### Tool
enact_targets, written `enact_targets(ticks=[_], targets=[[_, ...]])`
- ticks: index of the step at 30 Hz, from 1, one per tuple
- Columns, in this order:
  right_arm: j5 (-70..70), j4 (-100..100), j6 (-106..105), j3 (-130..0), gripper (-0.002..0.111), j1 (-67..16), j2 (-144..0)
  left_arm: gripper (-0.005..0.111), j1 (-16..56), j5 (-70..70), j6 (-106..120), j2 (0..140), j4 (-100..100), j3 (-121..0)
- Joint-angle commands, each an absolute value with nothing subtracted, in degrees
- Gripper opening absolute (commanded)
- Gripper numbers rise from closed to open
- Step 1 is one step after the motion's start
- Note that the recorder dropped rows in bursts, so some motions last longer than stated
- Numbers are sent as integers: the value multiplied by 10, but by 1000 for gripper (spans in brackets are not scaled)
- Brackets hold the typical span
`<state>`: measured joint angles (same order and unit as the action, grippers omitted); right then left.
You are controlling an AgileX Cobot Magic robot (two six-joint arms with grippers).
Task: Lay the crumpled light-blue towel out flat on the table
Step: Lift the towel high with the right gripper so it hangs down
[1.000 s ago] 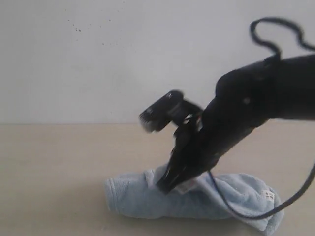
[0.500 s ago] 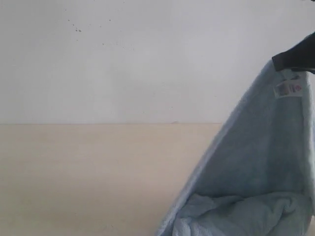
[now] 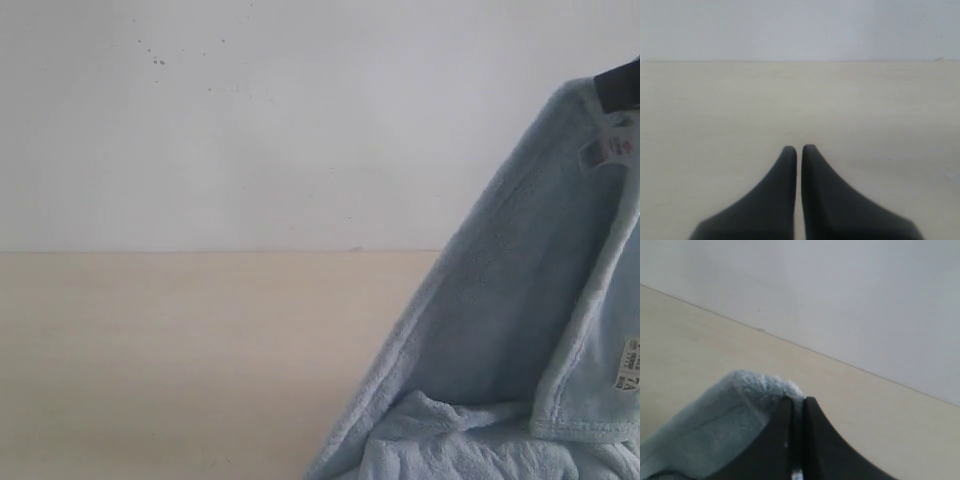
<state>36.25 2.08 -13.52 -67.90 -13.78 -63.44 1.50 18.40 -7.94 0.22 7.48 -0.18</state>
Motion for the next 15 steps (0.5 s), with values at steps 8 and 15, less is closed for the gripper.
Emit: enact_targets(ticks=[8,15], targets=[[297,23,-141,-628,0,-134,-634,4,19,179,-78,0,68,0],[210,42,-140,-593,0,-134,-636,4,19,53,-202,0,-83,0]])
